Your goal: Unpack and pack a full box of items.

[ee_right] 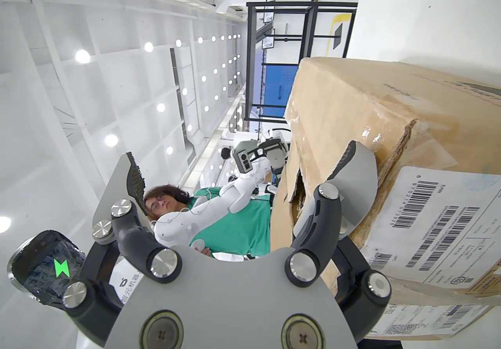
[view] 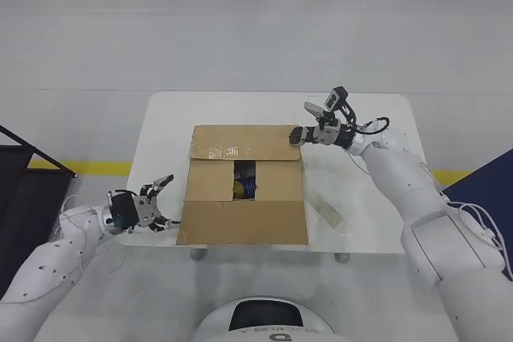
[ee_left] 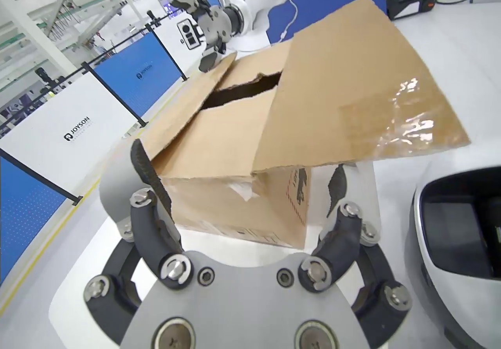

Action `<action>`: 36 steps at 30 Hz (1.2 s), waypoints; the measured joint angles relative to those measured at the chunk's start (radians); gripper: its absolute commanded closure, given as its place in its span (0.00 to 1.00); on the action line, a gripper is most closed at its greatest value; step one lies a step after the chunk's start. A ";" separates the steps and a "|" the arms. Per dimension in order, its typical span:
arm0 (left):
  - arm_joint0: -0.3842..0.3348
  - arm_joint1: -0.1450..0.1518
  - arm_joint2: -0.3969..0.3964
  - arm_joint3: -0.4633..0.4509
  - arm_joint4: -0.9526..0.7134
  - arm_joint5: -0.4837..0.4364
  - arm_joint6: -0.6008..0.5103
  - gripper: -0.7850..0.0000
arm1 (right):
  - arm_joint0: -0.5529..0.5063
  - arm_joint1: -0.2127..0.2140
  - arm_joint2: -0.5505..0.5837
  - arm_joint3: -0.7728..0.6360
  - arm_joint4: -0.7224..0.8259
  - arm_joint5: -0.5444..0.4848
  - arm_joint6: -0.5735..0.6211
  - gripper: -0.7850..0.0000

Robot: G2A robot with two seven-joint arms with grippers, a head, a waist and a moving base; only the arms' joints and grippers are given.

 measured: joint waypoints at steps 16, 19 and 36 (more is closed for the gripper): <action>-0.089 -0.024 0.003 -0.033 -0.305 -0.052 -0.277 0.00 | 0.000 0.000 0.000 0.000 0.000 0.000 0.000 0.00; -0.117 -0.038 0.019 -0.031 -0.348 -0.040 -0.359 0.00 | 0.000 0.000 0.000 0.000 0.000 0.000 0.000 0.00; -0.265 -0.116 0.117 0.081 -0.431 0.070 -0.528 0.00 | 0.000 0.000 0.000 0.000 0.000 0.000 0.000 0.00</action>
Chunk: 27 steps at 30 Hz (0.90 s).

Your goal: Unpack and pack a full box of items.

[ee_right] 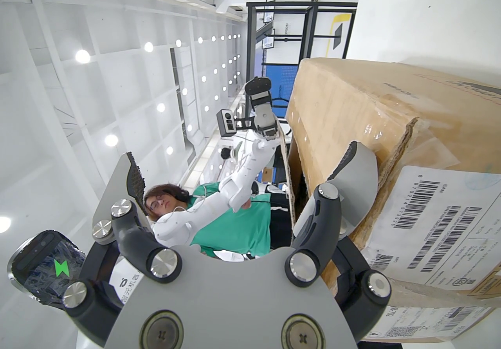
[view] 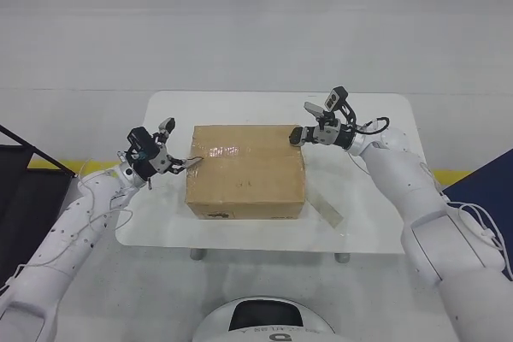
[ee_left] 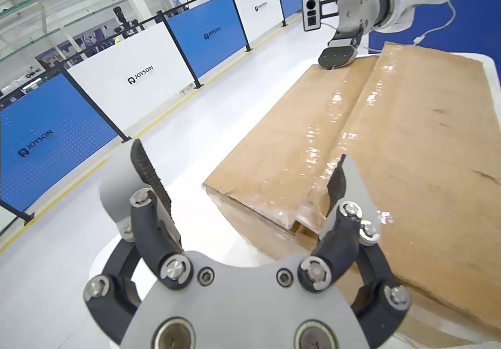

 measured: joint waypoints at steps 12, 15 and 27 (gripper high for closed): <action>-0.044 -0.025 0.032 0.086 0.079 0.037 -0.011 0.00 | 0.000 0.000 0.000 0.000 0.000 0.000 0.000 0.00; -0.048 -0.029 0.032 0.097 0.084 0.038 -0.006 0.00 | 0.000 0.000 0.000 0.000 0.000 0.000 0.000 0.00; -0.052 -0.036 0.031 0.112 0.096 0.035 -0.010 0.00 | -0.084 0.063 0.046 -0.129 -0.124 -0.196 -0.196 0.00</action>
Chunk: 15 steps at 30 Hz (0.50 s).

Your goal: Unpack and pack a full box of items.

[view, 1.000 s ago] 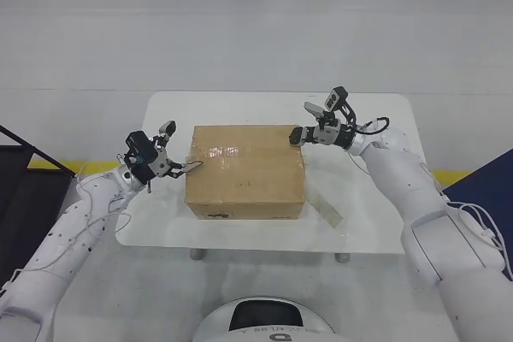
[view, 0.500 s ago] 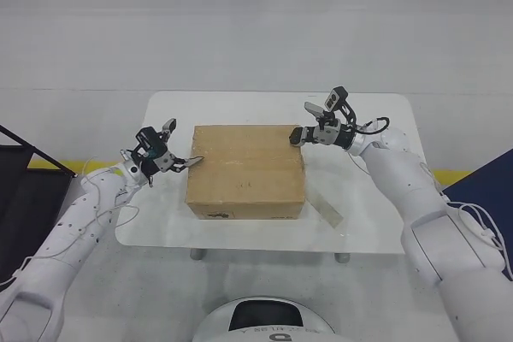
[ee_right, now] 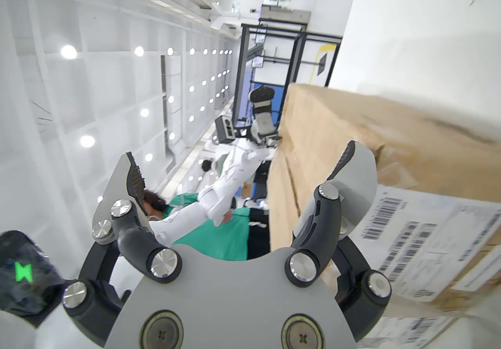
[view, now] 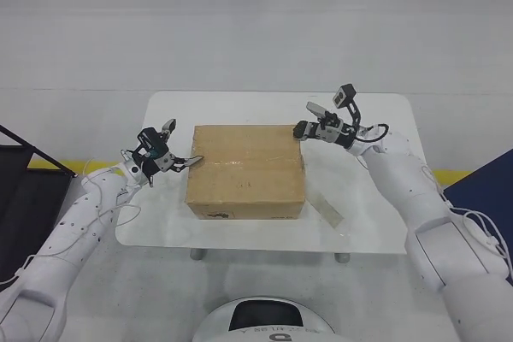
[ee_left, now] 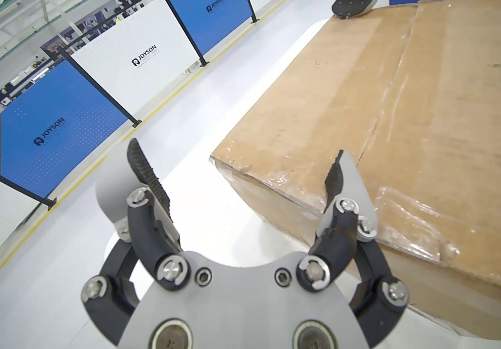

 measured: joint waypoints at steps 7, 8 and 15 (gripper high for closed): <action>0.000 0.000 0.000 0.000 0.000 0.000 0.000 0.00 | -0.135 0.103 0.121 -0.164 -0.075 -0.070 -0.070 0.00; 0.000 0.000 0.000 0.000 0.000 0.000 0.000 0.00 | -0.132 0.102 0.119 -0.159 -0.074 -0.069 -0.070 0.00; 0.000 0.000 0.000 0.000 0.000 0.000 0.000 0.00 | -0.129 0.101 0.116 -0.153 -0.074 -0.069 -0.069 0.00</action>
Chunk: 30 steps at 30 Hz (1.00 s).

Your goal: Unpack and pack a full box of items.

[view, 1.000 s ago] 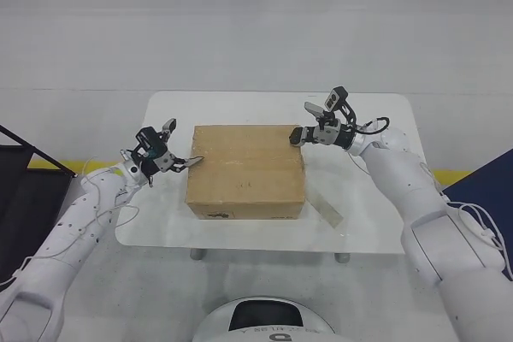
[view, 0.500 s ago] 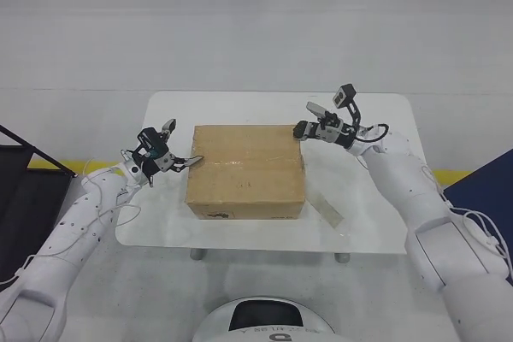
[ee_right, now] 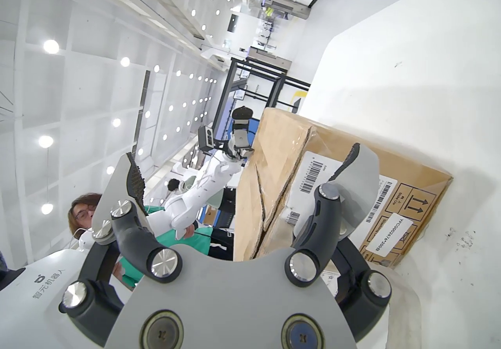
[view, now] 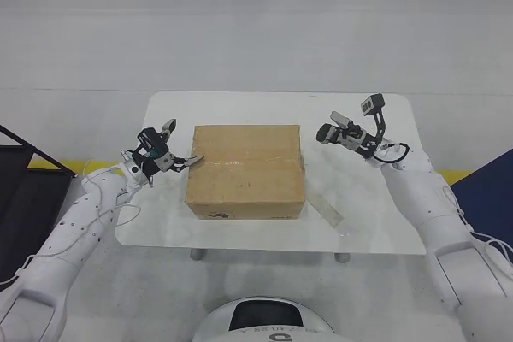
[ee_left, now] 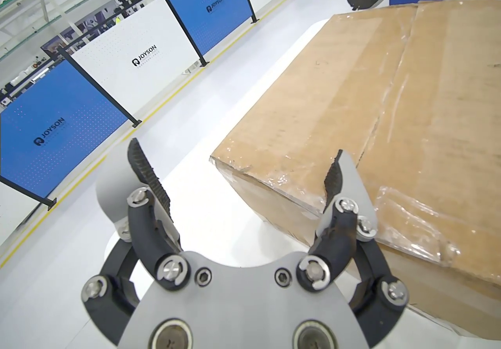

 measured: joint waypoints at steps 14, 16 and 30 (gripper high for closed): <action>0.000 0.000 0.000 0.000 0.000 0.000 0.000 0.00 | -0.066 0.028 -0.029 -0.089 -0.245 -0.101 -0.112 0.00; 0.000 0.000 0.000 0.000 0.000 0.000 0.000 0.00 | -0.099 0.041 -0.007 -0.114 -0.362 -0.149 -0.197 0.00; 0.000 0.000 0.000 0.000 0.000 0.000 0.000 0.00 | -0.469 0.127 0.217 -0.556 -1.154 -0.058 -0.926 0.00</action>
